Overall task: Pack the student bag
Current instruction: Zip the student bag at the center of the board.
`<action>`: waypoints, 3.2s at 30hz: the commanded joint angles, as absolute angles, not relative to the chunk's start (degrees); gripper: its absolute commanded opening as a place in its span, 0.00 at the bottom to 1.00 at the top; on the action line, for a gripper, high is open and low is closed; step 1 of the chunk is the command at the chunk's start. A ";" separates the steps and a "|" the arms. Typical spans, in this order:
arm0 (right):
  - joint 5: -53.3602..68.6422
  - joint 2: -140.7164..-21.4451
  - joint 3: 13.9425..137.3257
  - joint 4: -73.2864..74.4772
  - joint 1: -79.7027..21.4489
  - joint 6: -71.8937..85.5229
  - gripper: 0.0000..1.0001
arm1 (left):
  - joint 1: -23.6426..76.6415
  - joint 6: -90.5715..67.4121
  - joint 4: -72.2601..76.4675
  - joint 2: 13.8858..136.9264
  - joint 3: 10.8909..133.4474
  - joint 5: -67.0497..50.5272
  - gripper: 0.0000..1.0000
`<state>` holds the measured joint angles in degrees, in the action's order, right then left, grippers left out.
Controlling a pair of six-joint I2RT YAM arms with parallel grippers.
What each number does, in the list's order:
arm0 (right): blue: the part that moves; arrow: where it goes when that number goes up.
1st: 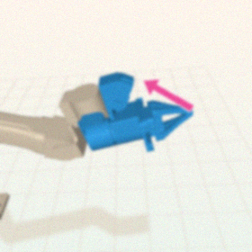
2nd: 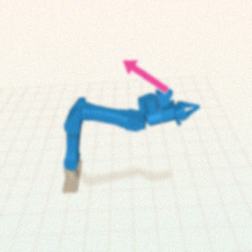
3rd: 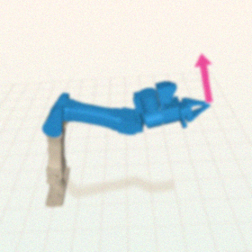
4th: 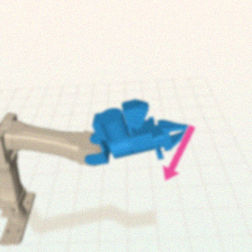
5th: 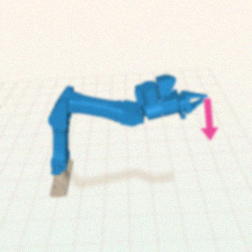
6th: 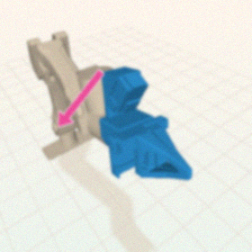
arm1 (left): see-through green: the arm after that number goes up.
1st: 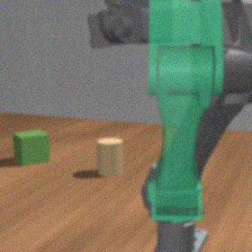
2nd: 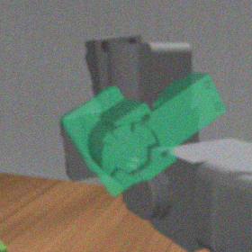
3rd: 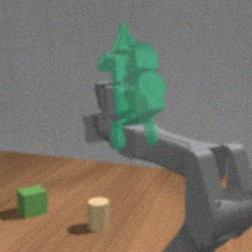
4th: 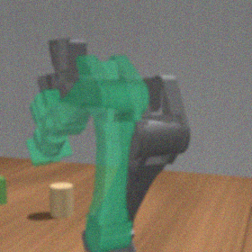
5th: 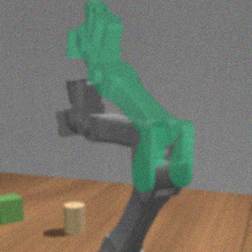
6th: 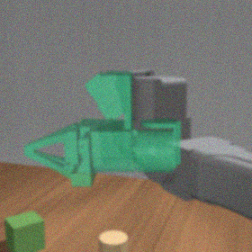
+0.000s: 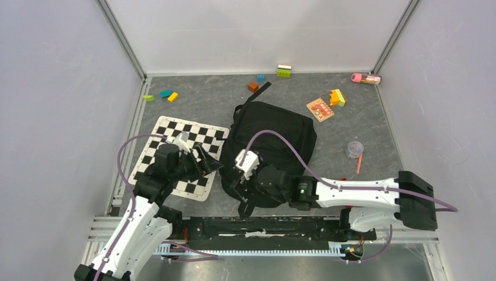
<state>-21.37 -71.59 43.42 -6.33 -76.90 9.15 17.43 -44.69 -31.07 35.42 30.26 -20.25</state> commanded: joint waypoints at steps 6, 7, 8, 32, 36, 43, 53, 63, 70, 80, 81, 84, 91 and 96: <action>-14.81 -84.09 54.44 -3.69 -76.74 2.43 0.86 | 17.34 -46.85 -33.97 30.24 31.95 -9.98 0.91; -17.20 -85.26 55.18 -2.87 -76.73 2.37 0.84 | 17.40 -46.85 -34.30 29.96 31.99 -9.57 0.91; -20.80 -86.06 55.98 -2.02 -76.73 2.48 0.80 | 17.40 -46.85 -34.66 29.78 31.98 -9.42 0.91; -31.04 -77.41 44.11 -8.44 -71.46 14.58 0.00 | 27.13 -50.17 -27.96 41.66 30.90 -3.04 1.00; -30.02 -77.11 43.68 -9.48 -71.45 14.72 0.00 | 30.59 -49.55 -28.08 48.20 33.79 3.33 1.00; -28.65 -76.69 43.16 -10.62 -71.46 14.44 0.00 | 33.05 -47.76 -30.13 52.87 35.37 7.83 1.00; -29.27 -77.90 43.59 -10.77 -71.46 13.52 0.00 | 35.33 -41.17 -33.66 44.34 34.25 -9.07 0.98; -23.68 -81.00 45.51 -12.66 -71.46 11.91 0.00 | 35.35 -39.51 -34.98 35.02 31.60 -14.63 0.99; -23.76 -81.14 45.12 -12.65 -71.46 12.20 0.00 | 35.25 -45.34 -33.81 38.64 33.40 -1.93 1.00; -23.68 -79.89 43.09 -12.91 -71.47 13.11 0.00 | 35.24 -48.65 -32.01 50.52 36.39 7.49 1.00; -23.64 -79.80 42.99 -12.95 -71.46 13.18 0.00 | 35.24 -48.44 -31.80 50.98 36.48 7.63 1.00; -23.43 -79.87 42.58 -13.15 -71.45 13.18 0.00 | 35.24 -48.52 -30.35 51.24 35.79 7.56 1.00; -24.26 -80.14 42.19 -13.16 -71.46 13.33 0.00 | 35.35 -44.56 -29.57 50.32 34.55 -2.95 0.96; -24.76 -81.16 42.95 -12.98 -71.46 13.34 0.00 | 35.95 -42.56 -35.13 49.18 34.80 -5.42 0.87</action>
<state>-23.79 -80.88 42.57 -12.01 -71.57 12.78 35.35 -45.95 -31.97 50.61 33.82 -1.78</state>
